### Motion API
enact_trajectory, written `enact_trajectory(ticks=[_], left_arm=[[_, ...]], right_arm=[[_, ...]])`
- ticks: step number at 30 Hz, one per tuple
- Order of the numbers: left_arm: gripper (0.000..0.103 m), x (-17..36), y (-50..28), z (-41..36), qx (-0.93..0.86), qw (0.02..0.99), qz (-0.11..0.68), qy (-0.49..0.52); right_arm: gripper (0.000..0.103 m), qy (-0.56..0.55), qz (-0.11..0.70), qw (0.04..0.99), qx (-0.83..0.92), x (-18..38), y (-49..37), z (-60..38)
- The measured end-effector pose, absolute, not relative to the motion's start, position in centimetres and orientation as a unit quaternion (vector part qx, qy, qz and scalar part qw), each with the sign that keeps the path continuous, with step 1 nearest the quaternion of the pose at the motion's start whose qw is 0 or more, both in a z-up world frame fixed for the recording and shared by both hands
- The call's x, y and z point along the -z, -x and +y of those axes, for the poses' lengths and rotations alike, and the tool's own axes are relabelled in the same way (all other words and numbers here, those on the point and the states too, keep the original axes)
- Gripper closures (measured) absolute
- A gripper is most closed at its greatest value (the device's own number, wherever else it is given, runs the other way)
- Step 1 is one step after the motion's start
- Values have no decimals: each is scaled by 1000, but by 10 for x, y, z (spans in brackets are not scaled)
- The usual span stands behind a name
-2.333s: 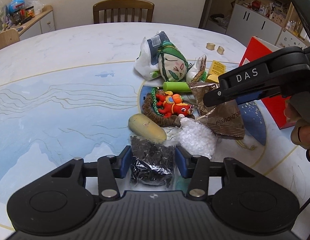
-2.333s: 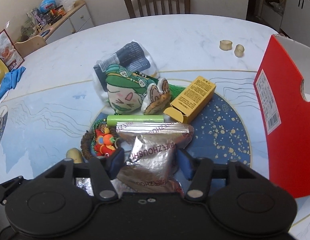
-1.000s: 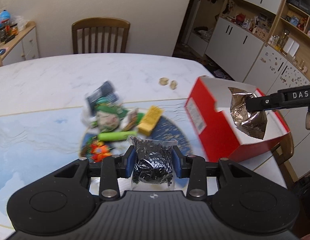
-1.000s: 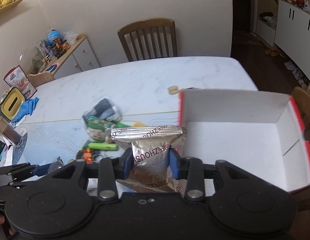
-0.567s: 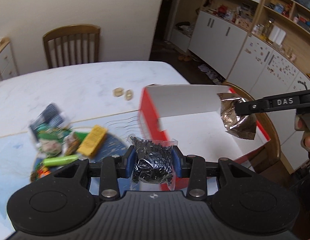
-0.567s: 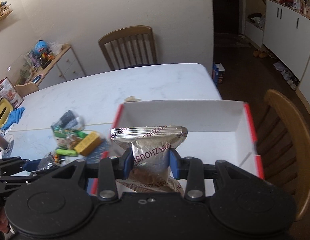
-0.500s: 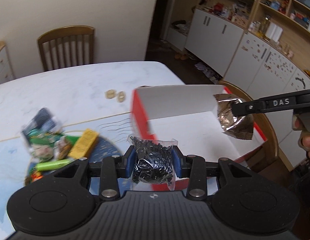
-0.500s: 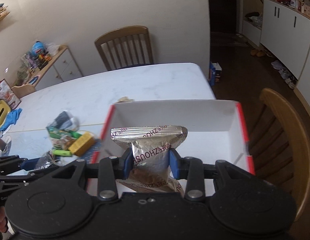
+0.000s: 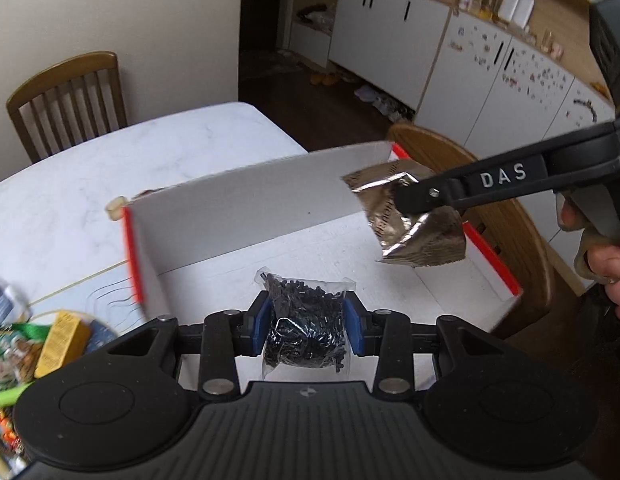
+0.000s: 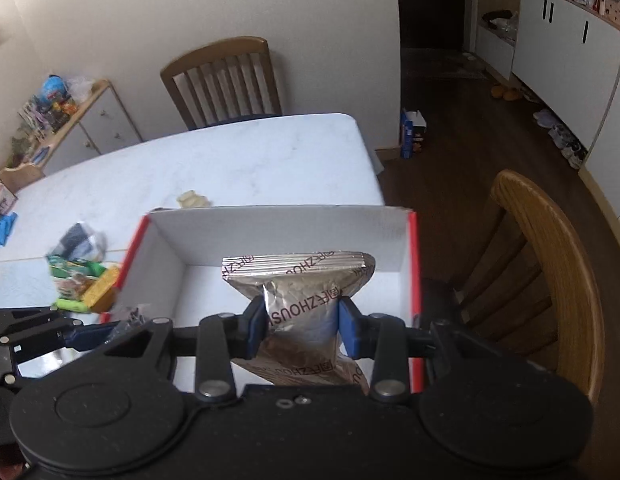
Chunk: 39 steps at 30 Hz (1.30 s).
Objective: Organize objects
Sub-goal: 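Carry both bags over the red box and lower them inside, then open both tools to release the bags into the box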
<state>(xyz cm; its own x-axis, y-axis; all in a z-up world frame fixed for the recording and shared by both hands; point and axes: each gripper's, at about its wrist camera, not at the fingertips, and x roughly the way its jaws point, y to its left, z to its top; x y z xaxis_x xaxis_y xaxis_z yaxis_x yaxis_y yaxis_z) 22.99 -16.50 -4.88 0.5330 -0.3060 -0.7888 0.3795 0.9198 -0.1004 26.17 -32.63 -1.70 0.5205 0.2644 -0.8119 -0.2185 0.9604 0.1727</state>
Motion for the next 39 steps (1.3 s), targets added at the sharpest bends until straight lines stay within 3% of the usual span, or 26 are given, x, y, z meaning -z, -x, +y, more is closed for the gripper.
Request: enact_trajectory(ticks=[18, 33, 39], left_arm=[[65, 119, -293, -209, 162, 833, 521, -87], [65, 133, -301, -201, 155, 801, 575, -66], [52, 130, -297, -196, 153, 803, 573, -61]], right_arm=[[66, 24, 518, 844, -133, 82, -321, -312], [66, 30, 551, 824, -130, 108, -328, -301], [66, 29, 552, 824, -127, 111, -329, -300]])
